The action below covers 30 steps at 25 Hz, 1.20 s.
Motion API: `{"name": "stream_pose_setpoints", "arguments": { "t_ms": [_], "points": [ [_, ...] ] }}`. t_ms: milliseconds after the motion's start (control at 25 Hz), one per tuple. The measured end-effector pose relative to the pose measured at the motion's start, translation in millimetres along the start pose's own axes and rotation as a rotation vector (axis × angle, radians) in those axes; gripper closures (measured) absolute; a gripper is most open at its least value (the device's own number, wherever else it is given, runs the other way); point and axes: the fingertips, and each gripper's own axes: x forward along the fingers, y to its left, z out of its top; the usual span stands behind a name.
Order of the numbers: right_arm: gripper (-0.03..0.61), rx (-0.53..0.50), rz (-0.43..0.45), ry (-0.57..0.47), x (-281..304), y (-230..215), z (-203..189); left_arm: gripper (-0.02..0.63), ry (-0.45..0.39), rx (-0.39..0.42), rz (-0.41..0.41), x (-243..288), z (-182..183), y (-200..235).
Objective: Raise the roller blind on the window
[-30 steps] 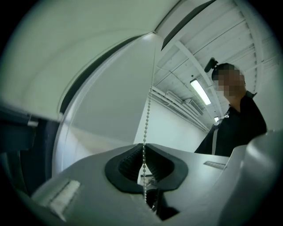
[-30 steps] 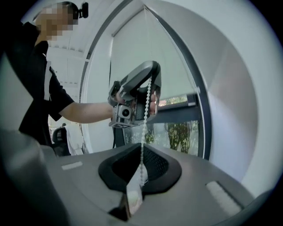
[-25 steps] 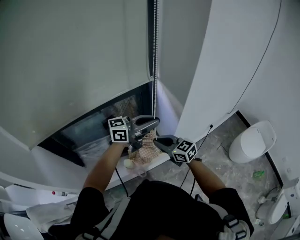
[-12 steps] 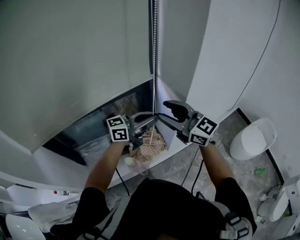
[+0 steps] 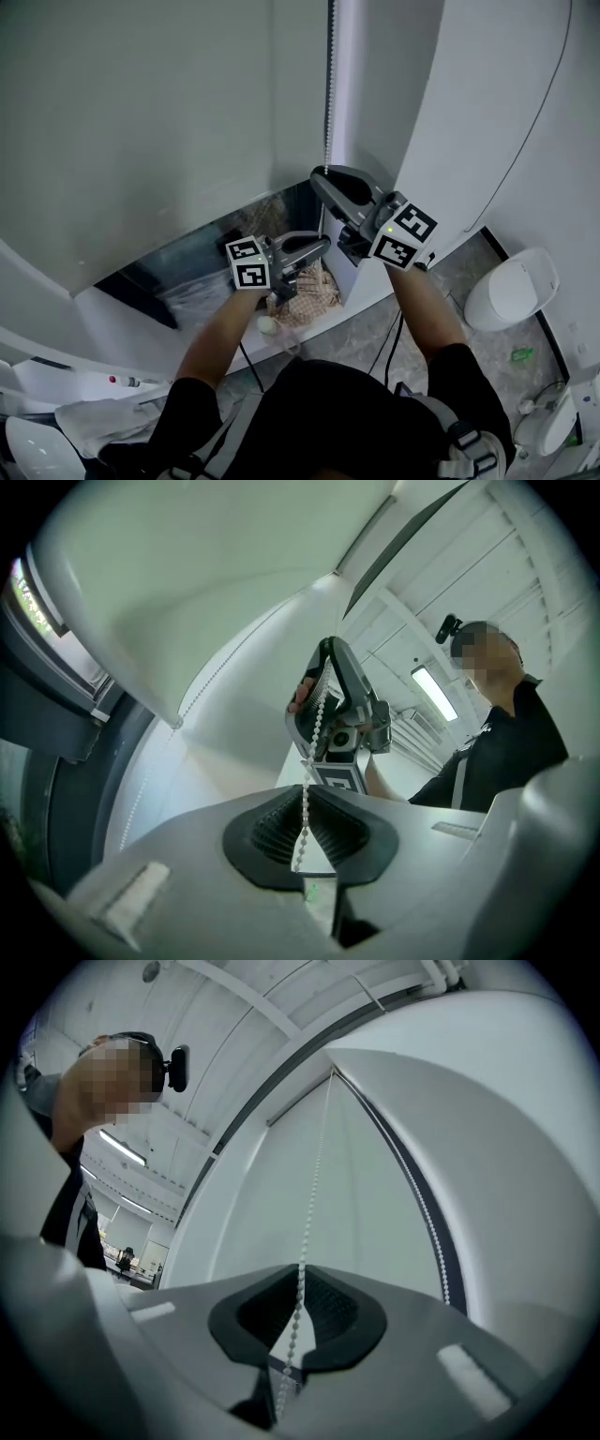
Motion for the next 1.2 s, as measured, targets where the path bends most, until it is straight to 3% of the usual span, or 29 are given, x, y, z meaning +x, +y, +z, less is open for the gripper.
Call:
{"name": "stream_pose_setpoints", "arguments": {
  "t_ms": [360,520,680,800,840,920,1040,1200],
  "points": [
    [0.563,0.018,-0.061,-0.046,-20,-5,-16,0.597,0.035,0.01,0.015,2,-24,9],
    [0.563,0.099,-0.073,0.036,-39,-2,-76,0.597,0.132,-0.062,0.078,-9,-84,25],
    [0.563,0.157,-0.081,0.197,-67,4,-161,0.595,0.261,-0.168,0.149,-34,-167,33],
    [0.563,0.183,-0.092,0.249,-81,4,-188,0.592,0.292,-0.186,0.157,-50,-192,25],
    [0.563,0.186,-0.093,0.253,-83,4,-189,0.585,0.291,-0.177,0.155,-53,-191,22],
    [0.563,0.169,-0.089,0.264,-84,4,-187,0.5,0.289,-0.142,0.148,-59,-181,18],
    [0.563,0.167,-0.09,0.261,-86,0,-186,0.477,0.246,-0.074,0.154,-68,-145,19],
    [0.563,0.188,-0.093,0.246,-87,-2,-184,0.469,0.12,0.008,0.182,-72,-75,22]
  ]
}}
